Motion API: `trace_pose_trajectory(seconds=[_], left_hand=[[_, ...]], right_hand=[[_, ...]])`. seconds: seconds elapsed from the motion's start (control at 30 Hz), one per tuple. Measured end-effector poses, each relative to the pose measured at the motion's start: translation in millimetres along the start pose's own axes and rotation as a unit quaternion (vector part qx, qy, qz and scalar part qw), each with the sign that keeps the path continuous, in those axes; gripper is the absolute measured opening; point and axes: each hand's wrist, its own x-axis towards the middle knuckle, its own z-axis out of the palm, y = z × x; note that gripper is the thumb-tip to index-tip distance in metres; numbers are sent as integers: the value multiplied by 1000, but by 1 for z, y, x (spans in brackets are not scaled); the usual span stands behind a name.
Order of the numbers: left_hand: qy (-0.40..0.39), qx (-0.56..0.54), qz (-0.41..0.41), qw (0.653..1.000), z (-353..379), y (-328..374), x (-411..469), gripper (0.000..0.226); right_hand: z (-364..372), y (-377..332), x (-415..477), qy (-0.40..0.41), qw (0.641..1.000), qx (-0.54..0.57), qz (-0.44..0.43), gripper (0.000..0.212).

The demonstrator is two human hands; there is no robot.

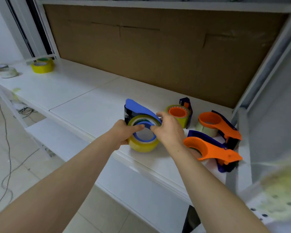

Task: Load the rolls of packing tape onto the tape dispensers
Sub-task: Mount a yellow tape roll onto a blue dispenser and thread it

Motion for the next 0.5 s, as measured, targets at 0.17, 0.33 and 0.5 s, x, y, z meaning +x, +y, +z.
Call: trace_pose_trajectory(seconds=[0.17,0.33,0.5], left_hand=[[-19,59,3,998,21,5,15,30],[-81,123,27,989,31,14,17,21],[-204,293,81,931,42,4,31,148]], right_hand=[[-15,3,5,-31,990,-138,16,27],[-18,8,18,-29,975,-216,30,32],[-21,12,30,-41,974,-219,36,35]])
